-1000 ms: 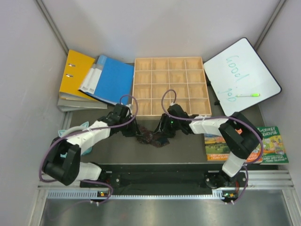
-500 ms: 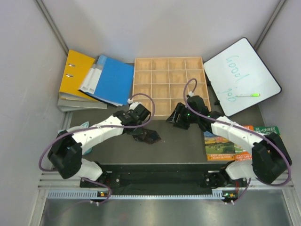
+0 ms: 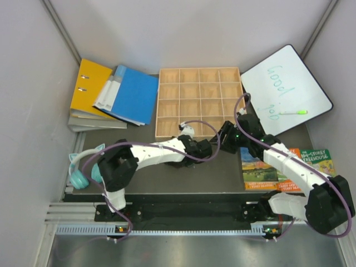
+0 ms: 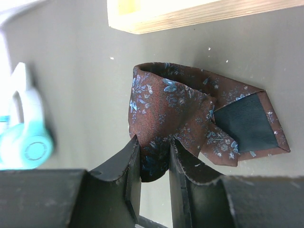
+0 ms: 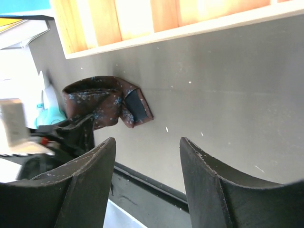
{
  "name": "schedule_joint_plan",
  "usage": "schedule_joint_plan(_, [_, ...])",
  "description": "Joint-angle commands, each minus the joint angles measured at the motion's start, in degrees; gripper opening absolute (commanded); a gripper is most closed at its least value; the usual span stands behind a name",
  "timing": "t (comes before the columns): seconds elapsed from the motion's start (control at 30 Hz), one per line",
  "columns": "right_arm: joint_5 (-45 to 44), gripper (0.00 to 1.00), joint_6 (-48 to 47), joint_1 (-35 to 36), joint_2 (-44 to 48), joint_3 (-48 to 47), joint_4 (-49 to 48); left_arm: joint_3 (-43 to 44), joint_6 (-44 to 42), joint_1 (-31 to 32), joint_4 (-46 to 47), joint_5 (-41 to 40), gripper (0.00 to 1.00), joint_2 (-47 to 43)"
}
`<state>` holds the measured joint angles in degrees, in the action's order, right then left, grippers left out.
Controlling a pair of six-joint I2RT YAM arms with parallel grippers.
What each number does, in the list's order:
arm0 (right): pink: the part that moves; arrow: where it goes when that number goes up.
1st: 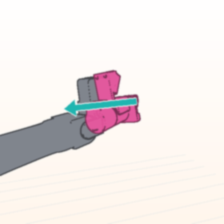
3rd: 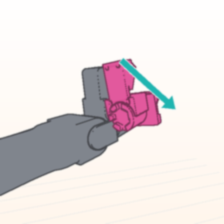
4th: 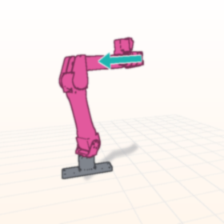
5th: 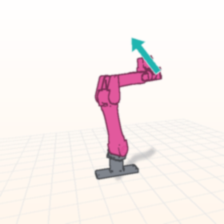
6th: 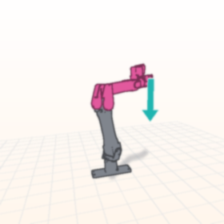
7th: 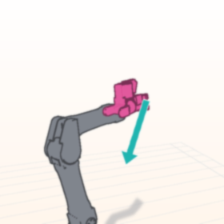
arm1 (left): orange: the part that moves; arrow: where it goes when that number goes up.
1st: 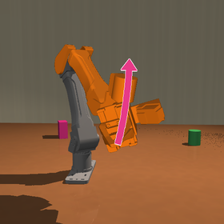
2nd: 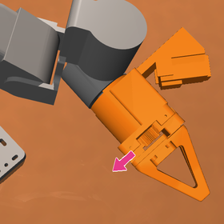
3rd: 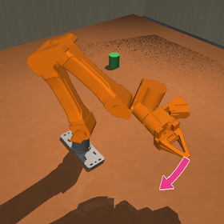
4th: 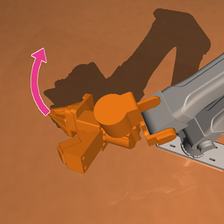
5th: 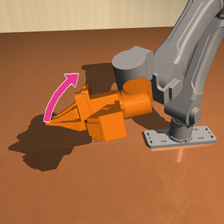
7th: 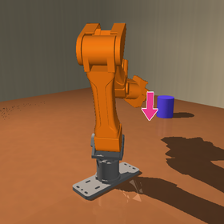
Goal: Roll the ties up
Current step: Roll the tie at the center of the board.
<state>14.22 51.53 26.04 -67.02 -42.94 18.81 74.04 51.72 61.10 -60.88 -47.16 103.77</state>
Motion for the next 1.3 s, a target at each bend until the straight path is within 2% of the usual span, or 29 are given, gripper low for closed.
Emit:
schedule_joint_plan(0.0, [1.25,0.57,-1.78,-2.31,3.04,0.66,0.79,4.7,6.1,3.14,-8.9,-8.56,0.2,5.81])
schedule_joint_plan(0.5, [3.1,0.57,-3.8,-7.32,7.34,1.28,4.13,11.92,5.23,9.56,-9.26,-8.92,0.24,19.89])
schedule_joint_plan(0.73, [2.92,0.59,-3.98,-7.32,8.14,0.75,5.19,11.13,4.09,11.5,-7.15,-6.02,0.39,19.9])
schedule_joint_plan(0.87, [2.75,0.59,-4.15,-7.32,8.31,0.66,5.62,7.62,1.73,11.85,-3.29,-3.74,0.47,17.97])
schedule_joint_plan(1.03, [2.48,0.59,-3.89,-7.32,8.4,0.57,5.98,4.54,-0.74,12.11,0.76,0.04,0.51,15.68])
schedule_joint_plan(1.1, [2.66,0.59,-3.98,-7.32,8.4,0.57,5.98,4.27,-2.06,12.11,1.99,0.83,0.57,15.33])
schedule_joint_plan(1.27, [2.57,0.59,-3.8,-7.32,8.23,0.4,6.15,5.24,-3.73,12.11,2.08,2.51,0.64,13.84])
